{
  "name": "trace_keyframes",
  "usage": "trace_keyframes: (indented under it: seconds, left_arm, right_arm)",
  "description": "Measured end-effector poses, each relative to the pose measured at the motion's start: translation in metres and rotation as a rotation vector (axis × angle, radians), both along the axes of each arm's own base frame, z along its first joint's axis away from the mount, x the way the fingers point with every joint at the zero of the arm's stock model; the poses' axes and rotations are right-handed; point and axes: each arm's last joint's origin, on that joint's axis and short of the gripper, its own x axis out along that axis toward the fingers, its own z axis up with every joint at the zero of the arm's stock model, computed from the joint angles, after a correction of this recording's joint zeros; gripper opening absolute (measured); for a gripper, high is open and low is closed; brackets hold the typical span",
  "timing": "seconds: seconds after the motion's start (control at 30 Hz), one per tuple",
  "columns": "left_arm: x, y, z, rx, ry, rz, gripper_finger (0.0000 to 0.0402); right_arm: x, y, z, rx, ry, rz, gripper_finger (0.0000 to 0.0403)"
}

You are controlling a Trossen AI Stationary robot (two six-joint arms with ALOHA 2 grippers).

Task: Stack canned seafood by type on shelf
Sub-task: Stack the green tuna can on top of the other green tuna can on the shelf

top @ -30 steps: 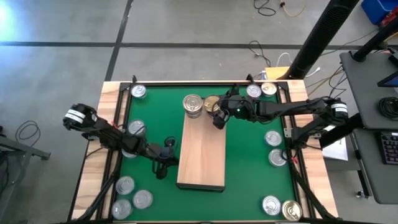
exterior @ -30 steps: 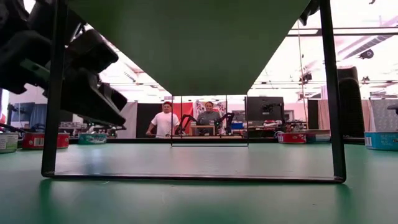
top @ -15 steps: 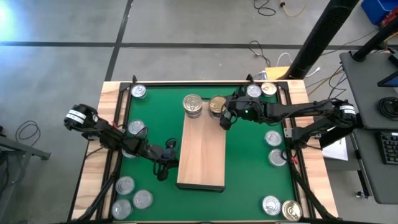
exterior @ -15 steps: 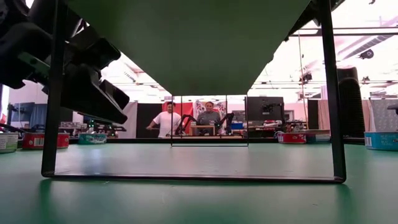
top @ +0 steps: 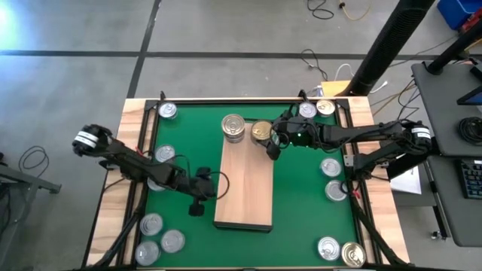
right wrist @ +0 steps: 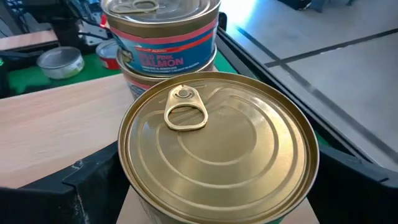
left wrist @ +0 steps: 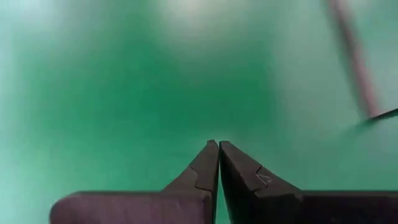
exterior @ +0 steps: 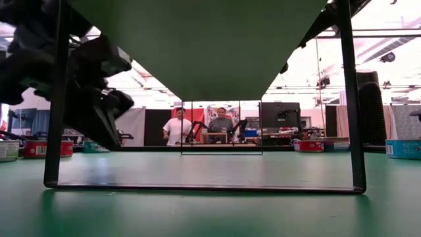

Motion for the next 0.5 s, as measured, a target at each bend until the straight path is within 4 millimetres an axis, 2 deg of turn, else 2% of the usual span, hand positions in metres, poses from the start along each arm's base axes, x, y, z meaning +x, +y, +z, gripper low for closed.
trace_keyframes:
  seconds: [0.13, 0.27, 0.5]
  left_arm:
    - [-0.011, 0.008, 0.02, 0.061, 0.025, 0.039, 0.0]
    - [-0.023, 0.023, 0.041, 0.124, -0.04, 0.107, 0.0]
    - [-0.034, 0.054, 0.06, 0.28, -0.147, 0.272, 0.0]
  right_arm:
    - [0.001, 0.0, -0.001, -0.002, 0.004, 0.012, 0.0392]
    - [0.002, 0.001, -0.001, -0.017, 0.009, 0.041, 0.0394]
    - [0.001, -0.004, -0.002, -0.029, 0.01, 0.038, 0.0398]
